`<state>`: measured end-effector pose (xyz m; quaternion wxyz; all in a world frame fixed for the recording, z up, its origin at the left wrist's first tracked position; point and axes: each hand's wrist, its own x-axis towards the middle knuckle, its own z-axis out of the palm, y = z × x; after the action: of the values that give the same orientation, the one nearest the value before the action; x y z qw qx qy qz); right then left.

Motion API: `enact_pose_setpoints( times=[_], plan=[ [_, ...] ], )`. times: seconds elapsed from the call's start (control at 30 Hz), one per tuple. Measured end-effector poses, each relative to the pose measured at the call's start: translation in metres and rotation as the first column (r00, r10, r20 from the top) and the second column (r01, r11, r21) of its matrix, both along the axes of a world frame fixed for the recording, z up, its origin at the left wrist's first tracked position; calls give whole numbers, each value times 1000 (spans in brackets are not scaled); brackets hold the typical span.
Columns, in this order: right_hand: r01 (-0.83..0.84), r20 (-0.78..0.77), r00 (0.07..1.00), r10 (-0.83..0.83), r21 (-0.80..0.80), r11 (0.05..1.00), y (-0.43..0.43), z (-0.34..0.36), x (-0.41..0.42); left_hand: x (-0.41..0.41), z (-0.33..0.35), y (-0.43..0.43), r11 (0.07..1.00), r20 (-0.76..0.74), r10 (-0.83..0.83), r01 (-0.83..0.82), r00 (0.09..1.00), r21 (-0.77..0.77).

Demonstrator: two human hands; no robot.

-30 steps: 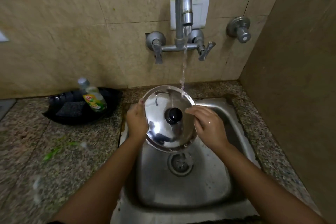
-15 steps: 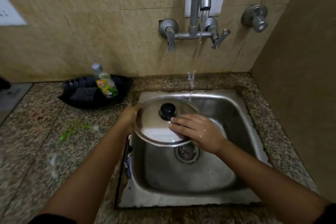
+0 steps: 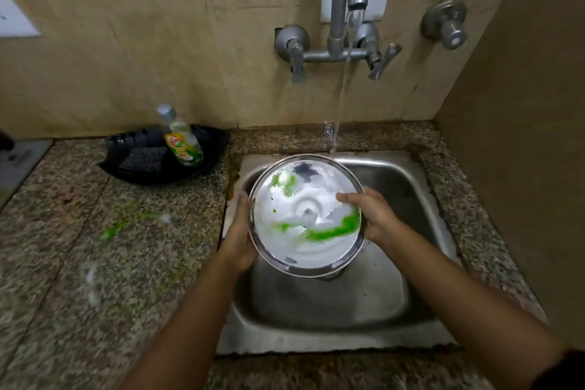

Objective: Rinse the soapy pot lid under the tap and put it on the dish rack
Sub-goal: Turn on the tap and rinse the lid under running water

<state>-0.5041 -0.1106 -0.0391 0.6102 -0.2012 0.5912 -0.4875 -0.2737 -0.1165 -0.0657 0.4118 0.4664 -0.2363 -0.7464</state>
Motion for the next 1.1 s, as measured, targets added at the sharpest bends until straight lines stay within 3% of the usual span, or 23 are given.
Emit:
enact_pose_setpoints(
  times=[0.07, 0.1, 0.13, 0.17, 0.2, 0.23, 0.27, 0.37, 0.47, 0.5, 0.53, 0.6, 0.67, 0.7, 0.77, 0.83, 0.9, 0.97, 1.03, 1.1],
  plan=[
    [33, -103, 994, -29, 38, 999, 1, -17, 3, -10, -5, 8, 997, 97, 70, -71, 993, 16],
    [32, -294, 955, -29, 5, 999, 0, -27, 4, -14, -7, 10, 990, 148, 139, -143, 979, 15],
    [-32, -564, 826, 10, -29, 999, 0, -35, 6, -20, -6, 11, 978, 180, 202, -207, 963, 12],
    [-140, -815, 575, 63, -22, 990, 0, -41, 8, -25, -6, 10, 968, 215, 243, -252, 946, 15],
    [-248, -958, 277, 79, 9, 969, -2, -43, 11, -29, -7, 8, 963, 250, 258, -270, 933, 16],
    [-341, -995, 72, 74, 45, 939, -6, -43, 15, -35, -6, 4, 962, 276, 259, -271, 926, 8],
    [-423, -997, -28, 76, 80, 902, -13, -42, 20, -42, -4, 1, 962, 286, 264, -274, 921, -3],
    [-631, -989, -63, 136, 145, 762, -25, -36, 40, -60, 4, -14, 960, 266, 281, -276, 922, -59],
    [-854, -985, -148, 85, 171, 491, -8, -36, 39, -65, 6, -28, 949, 258, 315, -301, 913, -92],
    [-878, -983, -169, 68, 181, 444, -2, -41, 27, -63, 3, -35, 946, 264, 324, -311, 908, -93],
    [-866, -978, -203, 51, 204, 457, 1, -47, 10, -59, -1, -38, 945, 274, 327, -312, 905, -96],
    [-728, -970, -240, 47, 212, 652, -8, -55, -21, -57, -4, -43, 949, 287, 316, -298, 904, -104],
    [-524, -974, -213, 80, 183, 832, -31, -49, -33, -67, -1, -42, 962, 269, 271, -254, 924, -98],
    [-476, -979, -189, 77, 160, 865, -45, -43, -28, -76, 0, -41, 971, 250, 240, -225, 938, -86],
    [-531, -989, -131, 67, 127, 838, -65, -30, -2, -94, 1, -41, 980, 257, 200, -192, 945, -56],
    [-701, -991, -114, 65, 127, 702, -65, -20, 24, -105, 5, -46, 979, 267, 202, -195, 942, -53],
    [-820, -985, -124, 117, 168, 548, -46, -17, 28, -100, 5, -54, 978, 283, 209, -204, 936, -46],
    [-845, -976, -171, 134, 215, 489, -21, -24, 10, -85, 4, -58, 971, 272, 237, -236, 933, -40],
    [-781, -965, -243, 94, 252, 571, -9, -34, -19, -74, 3, -59, 967, 290, 255, -246, 922, -69],
    [-615, -964, -240, 115, 243, 750, -20, -36, -39, -76, 4, -54, 967, 300, 255, -234, 919, -105]
  ],
)
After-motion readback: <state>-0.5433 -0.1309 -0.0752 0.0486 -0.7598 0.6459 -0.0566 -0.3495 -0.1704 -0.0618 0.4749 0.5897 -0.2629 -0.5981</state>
